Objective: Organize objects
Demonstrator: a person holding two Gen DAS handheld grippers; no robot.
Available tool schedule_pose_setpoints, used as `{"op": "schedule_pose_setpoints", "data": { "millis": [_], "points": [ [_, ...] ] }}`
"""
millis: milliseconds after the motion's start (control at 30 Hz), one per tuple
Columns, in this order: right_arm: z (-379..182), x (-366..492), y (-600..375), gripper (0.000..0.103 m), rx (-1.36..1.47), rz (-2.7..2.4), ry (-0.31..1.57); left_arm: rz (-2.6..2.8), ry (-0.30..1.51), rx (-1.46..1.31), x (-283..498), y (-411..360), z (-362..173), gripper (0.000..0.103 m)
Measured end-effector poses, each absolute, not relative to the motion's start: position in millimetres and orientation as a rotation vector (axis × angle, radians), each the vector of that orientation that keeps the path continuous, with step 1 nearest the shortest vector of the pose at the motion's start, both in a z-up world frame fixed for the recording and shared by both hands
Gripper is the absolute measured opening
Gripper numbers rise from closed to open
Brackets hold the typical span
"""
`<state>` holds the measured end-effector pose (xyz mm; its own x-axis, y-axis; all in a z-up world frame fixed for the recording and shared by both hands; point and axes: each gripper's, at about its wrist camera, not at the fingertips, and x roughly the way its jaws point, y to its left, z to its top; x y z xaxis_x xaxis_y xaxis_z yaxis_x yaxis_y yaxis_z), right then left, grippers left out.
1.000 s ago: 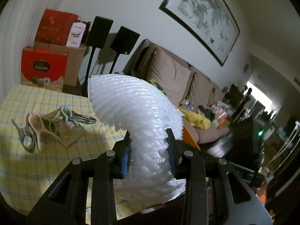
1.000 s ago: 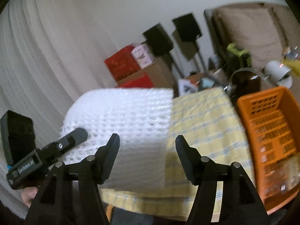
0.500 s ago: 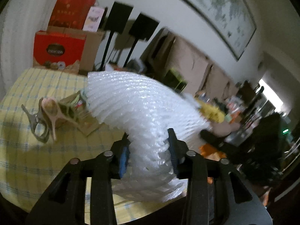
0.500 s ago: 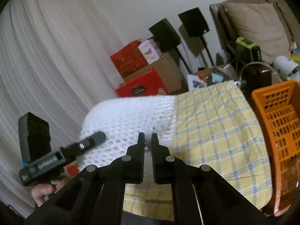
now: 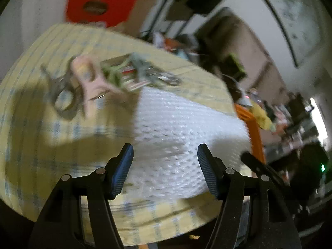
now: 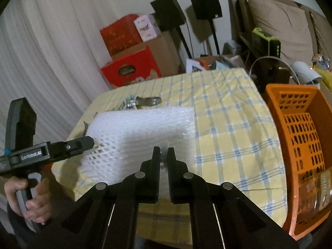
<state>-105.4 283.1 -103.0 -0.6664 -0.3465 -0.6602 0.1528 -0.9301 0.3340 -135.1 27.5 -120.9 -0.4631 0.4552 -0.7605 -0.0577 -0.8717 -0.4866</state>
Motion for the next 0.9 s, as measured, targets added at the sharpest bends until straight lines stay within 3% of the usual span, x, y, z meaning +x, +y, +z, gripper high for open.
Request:
{"op": "schedule_pose_setpoints", "data": {
  "millis": [133,267,467,533,567,667,900],
  "points": [
    [-121,-113,280,0.006,1.209,-2.568,-0.337,2.472,-0.665,-1.403,-140,15,-133,0.063],
    [-133,-116,281,0.006,1.253,-2.543,-0.329,2.501,-0.74,-1.345,-143,17,-142,0.076],
    [-136,-116,285,0.01,1.263,-2.533,-0.371,2.505,-0.654,-1.373,-150,35,-157,0.08],
    [-139,-119,286,0.015,1.286,-2.527,-0.391,2.533,-0.592,-1.363,-148,42,-157,0.078],
    [-141,-120,287,0.027,1.293,-2.534,-0.409,2.556,-0.548,-1.361,-147,47,-156,0.077],
    [-145,-124,291,0.049,1.293,-2.551,-0.475,2.554,-0.508,-1.34,-143,52,-155,0.066],
    [-146,-141,274,0.05,1.298,-2.622,-0.436,2.609,-0.4,-1.294,-137,55,-149,0.04]
  ]
}}
